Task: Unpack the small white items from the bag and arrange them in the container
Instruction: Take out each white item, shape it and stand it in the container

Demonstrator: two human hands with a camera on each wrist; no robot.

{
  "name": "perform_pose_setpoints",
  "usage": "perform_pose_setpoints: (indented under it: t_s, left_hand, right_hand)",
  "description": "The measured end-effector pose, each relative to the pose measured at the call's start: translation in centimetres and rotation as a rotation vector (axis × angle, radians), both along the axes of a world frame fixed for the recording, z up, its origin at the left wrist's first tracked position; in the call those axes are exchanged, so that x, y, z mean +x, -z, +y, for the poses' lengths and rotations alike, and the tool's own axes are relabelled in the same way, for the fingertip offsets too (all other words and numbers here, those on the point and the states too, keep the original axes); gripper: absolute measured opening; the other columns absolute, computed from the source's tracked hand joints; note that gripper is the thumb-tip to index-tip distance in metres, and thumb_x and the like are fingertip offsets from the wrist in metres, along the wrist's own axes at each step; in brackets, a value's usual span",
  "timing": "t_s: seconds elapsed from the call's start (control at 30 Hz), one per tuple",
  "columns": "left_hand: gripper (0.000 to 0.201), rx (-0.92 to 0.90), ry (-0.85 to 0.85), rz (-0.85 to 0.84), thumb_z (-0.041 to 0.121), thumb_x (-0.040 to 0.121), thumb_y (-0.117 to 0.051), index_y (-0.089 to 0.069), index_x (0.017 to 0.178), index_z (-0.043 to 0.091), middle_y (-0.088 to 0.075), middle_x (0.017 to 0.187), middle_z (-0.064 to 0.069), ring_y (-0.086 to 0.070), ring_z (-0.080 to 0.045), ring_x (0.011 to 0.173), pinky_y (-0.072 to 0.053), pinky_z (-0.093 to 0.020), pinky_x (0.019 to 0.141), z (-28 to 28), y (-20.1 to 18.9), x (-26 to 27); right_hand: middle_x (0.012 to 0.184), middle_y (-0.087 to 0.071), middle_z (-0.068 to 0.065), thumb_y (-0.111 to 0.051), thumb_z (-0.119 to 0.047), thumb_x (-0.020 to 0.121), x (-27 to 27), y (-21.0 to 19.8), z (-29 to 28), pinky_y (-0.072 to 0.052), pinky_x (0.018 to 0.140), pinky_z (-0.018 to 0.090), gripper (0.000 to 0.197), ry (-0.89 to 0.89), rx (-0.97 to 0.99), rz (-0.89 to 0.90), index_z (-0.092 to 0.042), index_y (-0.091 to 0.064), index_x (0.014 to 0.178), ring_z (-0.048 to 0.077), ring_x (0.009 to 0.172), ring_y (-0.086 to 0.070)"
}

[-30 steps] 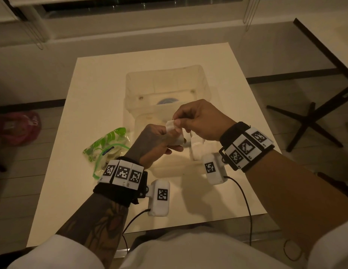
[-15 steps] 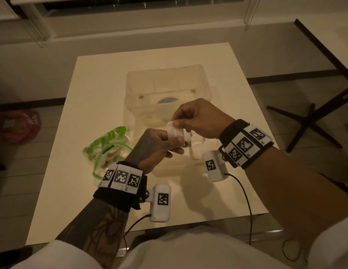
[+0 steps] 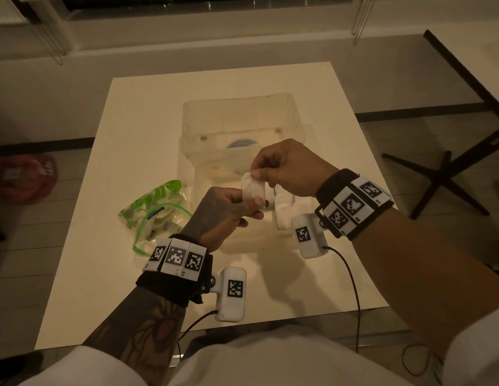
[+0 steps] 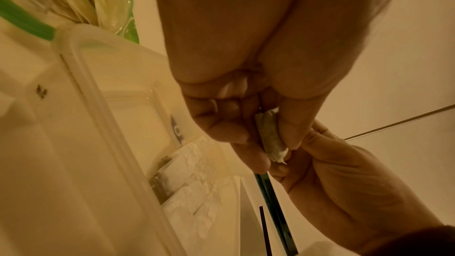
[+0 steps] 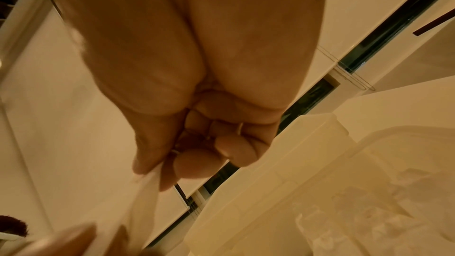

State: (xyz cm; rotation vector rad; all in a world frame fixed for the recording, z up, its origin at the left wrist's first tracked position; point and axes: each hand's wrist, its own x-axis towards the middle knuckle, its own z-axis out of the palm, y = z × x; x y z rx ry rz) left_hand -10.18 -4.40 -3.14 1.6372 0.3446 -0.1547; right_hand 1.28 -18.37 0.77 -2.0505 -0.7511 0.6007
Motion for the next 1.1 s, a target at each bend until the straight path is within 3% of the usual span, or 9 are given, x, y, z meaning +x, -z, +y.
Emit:
perform_pose_setpoints:
  t_s: [0.3,0.47,0.57,0.63,0.7,0.87,0.97,1.1]
  left_hand:
    - [0.021,-0.009,-0.041,0.003,0.023,0.092,-0.063,-0.072,0.102,0.007,-0.076,0.093,-0.004,-0.071,-0.018,0.078,-0.047,-0.028,0.061,0.0,0.3,-0.1]
    - [0.022,0.052,-0.075,-0.021,0.030,0.088,-0.068,-0.075,0.099,0.013,-0.072,0.088,-0.018,-0.059,-0.019,0.066,-0.042,-0.034,0.059,0.2,0.7,-0.2]
    - [0.022,0.049,-0.069,-0.027,0.032,0.087,-0.069,-0.076,0.097,0.014,-0.072,0.088,-0.020,-0.056,-0.023,0.066,-0.041,-0.036,0.059,0.2,0.8,-0.2]
    - [0.022,0.055,-0.069,-0.026,0.032,0.087,-0.069,-0.076,0.096,0.013,-0.071,0.088,-0.021,-0.057,-0.021,0.065,-0.041,-0.035,0.059,0.3,0.8,-0.2]
    - [0.022,0.060,-0.062,-0.018,0.031,0.087,-0.070,-0.076,0.096,0.013,-0.071,0.086,-0.021,-0.058,-0.018,0.065,-0.042,-0.034,0.059,0.4,0.9,-0.1]
    - [0.021,0.002,-0.100,0.000,0.029,0.094,-0.060,-0.073,0.098,0.013,-0.075,0.093,-0.003,-0.062,-0.014,0.064,-0.040,-0.027,0.054,0.4,0.8,0.2]
    - [0.020,-0.010,-0.161,0.007,0.029,0.097,-0.055,-0.071,0.096,0.016,-0.075,0.093,-0.003,-0.063,-0.017,0.067,-0.039,-0.027,0.053,1.0,0.8,0.1]
    - [0.017,0.105,-0.239,0.017,0.023,0.095,-0.058,-0.072,0.094,0.014,-0.074,0.094,0.002,-0.065,-0.010,0.063,-0.043,-0.023,0.054,2.3,1.3,-0.3]
  right_hand:
    - [0.068,-0.067,-0.008,-0.069,-0.019,0.088,0.3,0.0,-0.1,-0.051,0.059,0.020,0.005,-0.011,-0.029,-0.005,-0.016,-0.072,0.086,0.003,0.059,-0.057]
    - [0.073,-0.068,-0.002,-0.069,-0.017,0.088,0.2,0.0,0.1,-0.051,0.060,0.020,0.005,0.012,-0.013,0.000,-0.014,-0.072,0.086,0.006,0.062,-0.058]
    - [0.076,-0.070,0.004,-0.070,-0.017,0.087,0.3,0.1,0.2,-0.054,0.065,0.031,0.006,0.008,-0.020,-0.003,-0.013,-0.072,0.086,0.012,0.065,-0.059]
    - [0.078,-0.071,0.007,-0.070,-0.019,0.087,0.5,0.1,0.2,-0.056,0.068,0.041,0.007,-0.017,-0.052,-0.011,-0.013,-0.073,0.086,0.015,0.066,-0.060]
    - [0.080,-0.071,0.010,-0.070,-0.019,0.087,0.6,-0.1,0.2,-0.056,0.071,0.045,0.007,-0.043,-0.082,-0.020,-0.012,-0.073,0.087,0.017,0.067,-0.061]
    - [0.081,-0.071,0.005,-0.069,-0.018,0.088,0.9,-0.3,0.4,-0.055,0.071,0.035,0.005,-0.045,-0.089,-0.035,-0.013,-0.072,0.088,0.014,0.068,-0.060]
    - [0.081,-0.070,0.001,-0.068,-0.019,0.089,1.2,0.0,0.4,-0.055,0.070,0.030,0.005,-0.048,-0.127,-0.038,-0.016,-0.072,0.090,0.011,0.066,-0.060]
    - [0.072,-0.065,-0.008,-0.069,-0.017,0.088,1.8,0.9,0.5,-0.048,0.056,0.012,0.003,-0.069,-0.202,-0.043,-0.018,-0.071,0.087,-0.004,0.054,-0.054]
